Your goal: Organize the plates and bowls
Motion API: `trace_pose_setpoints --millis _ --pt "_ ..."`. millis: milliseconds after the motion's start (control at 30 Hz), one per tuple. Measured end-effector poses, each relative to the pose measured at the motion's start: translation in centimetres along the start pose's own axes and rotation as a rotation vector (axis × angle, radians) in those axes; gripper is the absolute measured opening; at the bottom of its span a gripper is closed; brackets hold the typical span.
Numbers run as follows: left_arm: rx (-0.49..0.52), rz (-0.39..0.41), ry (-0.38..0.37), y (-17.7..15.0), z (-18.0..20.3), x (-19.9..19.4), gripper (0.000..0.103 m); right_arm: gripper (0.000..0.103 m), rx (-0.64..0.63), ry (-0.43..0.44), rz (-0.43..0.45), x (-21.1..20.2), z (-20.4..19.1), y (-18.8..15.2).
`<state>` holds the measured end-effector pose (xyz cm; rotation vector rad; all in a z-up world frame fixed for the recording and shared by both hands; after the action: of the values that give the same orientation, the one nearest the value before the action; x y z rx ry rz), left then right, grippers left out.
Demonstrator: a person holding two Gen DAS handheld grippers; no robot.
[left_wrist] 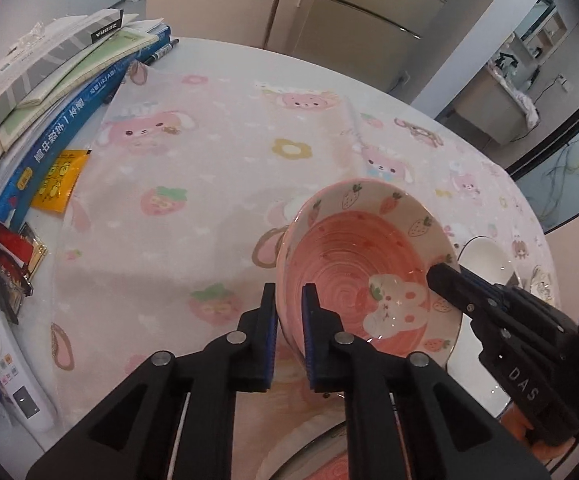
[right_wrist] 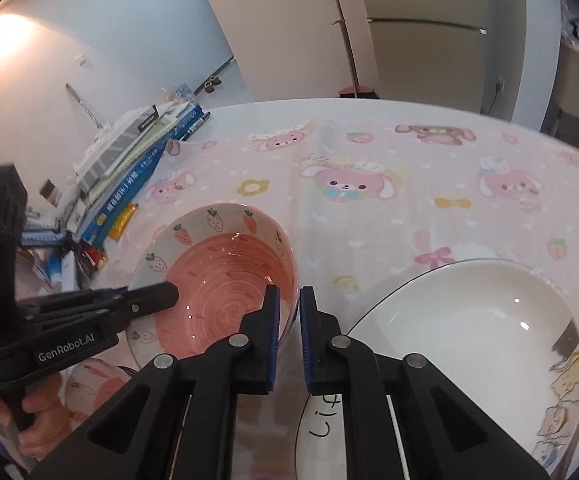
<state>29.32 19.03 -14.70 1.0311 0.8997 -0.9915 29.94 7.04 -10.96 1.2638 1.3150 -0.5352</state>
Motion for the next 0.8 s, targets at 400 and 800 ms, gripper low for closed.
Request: trace_pose_setpoints --millis 400,800 --pt "-0.043 -0.034 -0.007 -0.4 -0.2 0.6 0.009 0.019 0.047 0.137 -0.064 1.4 0.0 -0.4" --pt "-0.011 0.203 0.008 0.6 0.6 -5.1 0.006 0.012 0.022 0.153 0.083 -3.8 -1.1 0.9"
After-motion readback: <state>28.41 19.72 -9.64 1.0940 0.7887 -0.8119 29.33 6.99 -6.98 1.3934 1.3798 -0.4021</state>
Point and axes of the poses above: each gripper's, at about its wrist camera, not at the fingertips, and x roughly the way its jaws point, z to its right, y to its top, the point moved 9 cm from there along x, roughly the way its jaws point, and after that the axes turned 7 degrees about -z, right-handed, at the moved point
